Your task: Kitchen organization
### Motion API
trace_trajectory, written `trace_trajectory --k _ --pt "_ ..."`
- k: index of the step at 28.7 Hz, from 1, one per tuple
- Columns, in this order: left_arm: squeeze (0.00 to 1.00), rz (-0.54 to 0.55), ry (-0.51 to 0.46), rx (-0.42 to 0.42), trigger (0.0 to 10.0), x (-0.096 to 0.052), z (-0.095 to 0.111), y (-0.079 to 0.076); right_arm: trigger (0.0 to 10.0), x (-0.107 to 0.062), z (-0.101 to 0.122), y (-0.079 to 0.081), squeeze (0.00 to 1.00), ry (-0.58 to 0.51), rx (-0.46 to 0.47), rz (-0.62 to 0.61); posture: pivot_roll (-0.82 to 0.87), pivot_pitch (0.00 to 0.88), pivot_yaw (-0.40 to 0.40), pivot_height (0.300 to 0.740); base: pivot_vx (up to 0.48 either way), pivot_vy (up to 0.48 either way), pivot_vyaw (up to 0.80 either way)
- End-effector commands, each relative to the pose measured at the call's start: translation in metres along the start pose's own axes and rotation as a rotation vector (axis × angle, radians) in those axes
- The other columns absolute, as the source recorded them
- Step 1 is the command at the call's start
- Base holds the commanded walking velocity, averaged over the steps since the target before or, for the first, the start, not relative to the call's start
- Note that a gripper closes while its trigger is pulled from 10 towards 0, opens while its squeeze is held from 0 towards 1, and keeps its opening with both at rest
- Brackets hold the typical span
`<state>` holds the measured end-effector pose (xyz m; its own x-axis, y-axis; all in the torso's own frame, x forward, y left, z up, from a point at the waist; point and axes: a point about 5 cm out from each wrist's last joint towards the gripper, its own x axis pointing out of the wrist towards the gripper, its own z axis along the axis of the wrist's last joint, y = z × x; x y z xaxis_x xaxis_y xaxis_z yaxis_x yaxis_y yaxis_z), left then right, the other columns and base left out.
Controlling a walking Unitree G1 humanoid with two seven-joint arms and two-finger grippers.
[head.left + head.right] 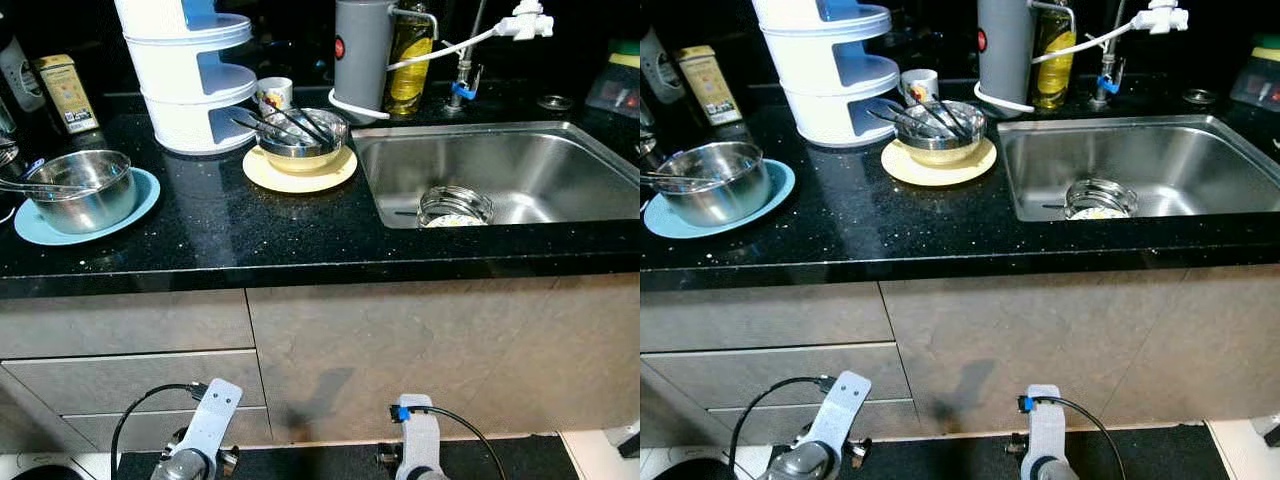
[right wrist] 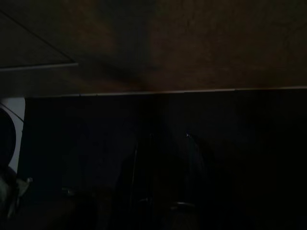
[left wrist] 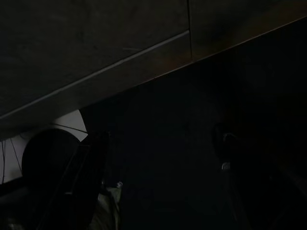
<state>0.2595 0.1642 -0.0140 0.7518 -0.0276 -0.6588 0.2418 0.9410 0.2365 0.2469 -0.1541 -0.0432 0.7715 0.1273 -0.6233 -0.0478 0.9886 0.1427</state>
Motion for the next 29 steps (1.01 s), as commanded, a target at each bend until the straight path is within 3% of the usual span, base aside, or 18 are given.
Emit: trace_trajectory --k 1,25,29 --pt "0.00 -0.001 0.024 0.005 10.0 0.0003 -0.0071 0.0000 10.0 -0.0014 -0.0088 0.0018 0.00 0.026 0.008 0.001 -0.08 0.155 -0.007 0.740 0.000 0.334 0.00" --pt "0.00 -0.009 0.033 -0.002 10.0 0.0025 -0.0035 0.0048 10.0 -0.0004 -0.0075 0.0037 0.00 0.016 0.018 0.004 -0.08 0.154 -0.002 0.740 0.000 0.370 0.00" --pt "0.00 -0.030 0.045 -0.003 10.0 0.0023 -0.0034 0.0039 10.0 -0.0003 -0.0072 0.0041 0.00 0.014 0.020 0.004 -0.08 0.153 0.000 0.740 0.000 0.000 0.00"
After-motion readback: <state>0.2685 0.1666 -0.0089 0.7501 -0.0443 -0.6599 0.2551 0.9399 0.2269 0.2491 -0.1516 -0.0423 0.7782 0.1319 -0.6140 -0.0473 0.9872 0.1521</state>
